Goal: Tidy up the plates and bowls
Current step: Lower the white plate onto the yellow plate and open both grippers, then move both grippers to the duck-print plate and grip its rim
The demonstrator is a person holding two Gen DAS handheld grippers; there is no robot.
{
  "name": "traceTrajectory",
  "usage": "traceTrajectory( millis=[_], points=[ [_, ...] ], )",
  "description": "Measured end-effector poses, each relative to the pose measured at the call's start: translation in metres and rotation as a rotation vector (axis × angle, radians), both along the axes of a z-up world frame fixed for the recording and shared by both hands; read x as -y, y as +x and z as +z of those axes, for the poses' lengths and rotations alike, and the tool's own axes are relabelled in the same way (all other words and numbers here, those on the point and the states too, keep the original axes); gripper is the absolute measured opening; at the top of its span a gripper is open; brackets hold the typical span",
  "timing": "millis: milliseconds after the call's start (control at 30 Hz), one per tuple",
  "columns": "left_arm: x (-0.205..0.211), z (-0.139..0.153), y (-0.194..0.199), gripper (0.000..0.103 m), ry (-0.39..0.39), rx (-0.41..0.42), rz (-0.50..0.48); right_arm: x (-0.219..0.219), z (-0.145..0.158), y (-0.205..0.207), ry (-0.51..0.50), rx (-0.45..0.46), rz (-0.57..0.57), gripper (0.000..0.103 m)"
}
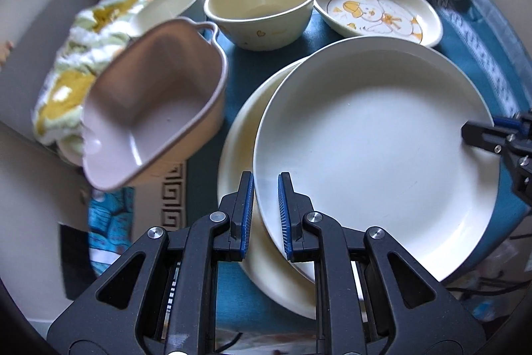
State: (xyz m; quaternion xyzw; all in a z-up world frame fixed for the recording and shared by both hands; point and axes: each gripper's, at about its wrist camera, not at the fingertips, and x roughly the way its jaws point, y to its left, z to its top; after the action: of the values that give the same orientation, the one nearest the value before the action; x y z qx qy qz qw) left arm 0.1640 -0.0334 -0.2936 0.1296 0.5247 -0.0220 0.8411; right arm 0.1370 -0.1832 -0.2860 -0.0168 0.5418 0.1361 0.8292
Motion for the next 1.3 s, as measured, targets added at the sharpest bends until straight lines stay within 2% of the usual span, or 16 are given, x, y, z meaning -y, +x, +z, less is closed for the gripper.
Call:
traceTrajectory(
  millis=[100,167,300,400,800,967,1167,1233,1267,1300],
  points=[
    [-0.002,0.000,-0.004,0.013,0.023,0.015,-0.002,-0.007,0.001,-0.002,-0.038,0.023,0.019,0.014],
    [-0.006,0.001,-0.006,0.013,0.013,0.016,0.000,-0.010,0.002,-0.002,-0.062,0.035,0.032,0.014],
    [-0.011,0.003,-0.006,0.013,0.023,0.018,-0.001,-0.010,0.002,-0.001,-0.066,0.035,0.027,0.014],
    [-0.013,0.005,-0.009,0.013,0.070,0.045,0.002,-0.012,0.002,-0.002,-0.067,0.038,0.027,0.014],
    [-0.015,0.009,-0.009,0.013,0.016,0.037,-0.001,-0.017,0.003,-0.004,-0.064,0.043,0.021,0.014],
    [-0.020,0.041,-0.011,0.013,-0.051,0.077,0.010,-0.006,0.019,-0.004,-0.005,0.057,-0.018,0.014],
    [-0.024,0.105,-0.010,0.013,-0.205,0.161,0.034,0.020,0.060,-0.004,0.111,0.112,-0.078,0.016],
    [-0.022,0.120,-0.006,0.015,-0.259,0.174,0.029,0.032,0.075,-0.006,0.134,0.140,-0.109,0.042],
    [-0.021,0.124,-0.005,0.021,-0.277,0.177,0.027,0.039,0.083,-0.006,0.148,0.157,-0.124,0.074],
    [-0.019,0.129,-0.002,0.043,-0.306,0.182,0.023,0.044,0.091,-0.008,0.161,0.179,-0.135,0.095]
  ],
)
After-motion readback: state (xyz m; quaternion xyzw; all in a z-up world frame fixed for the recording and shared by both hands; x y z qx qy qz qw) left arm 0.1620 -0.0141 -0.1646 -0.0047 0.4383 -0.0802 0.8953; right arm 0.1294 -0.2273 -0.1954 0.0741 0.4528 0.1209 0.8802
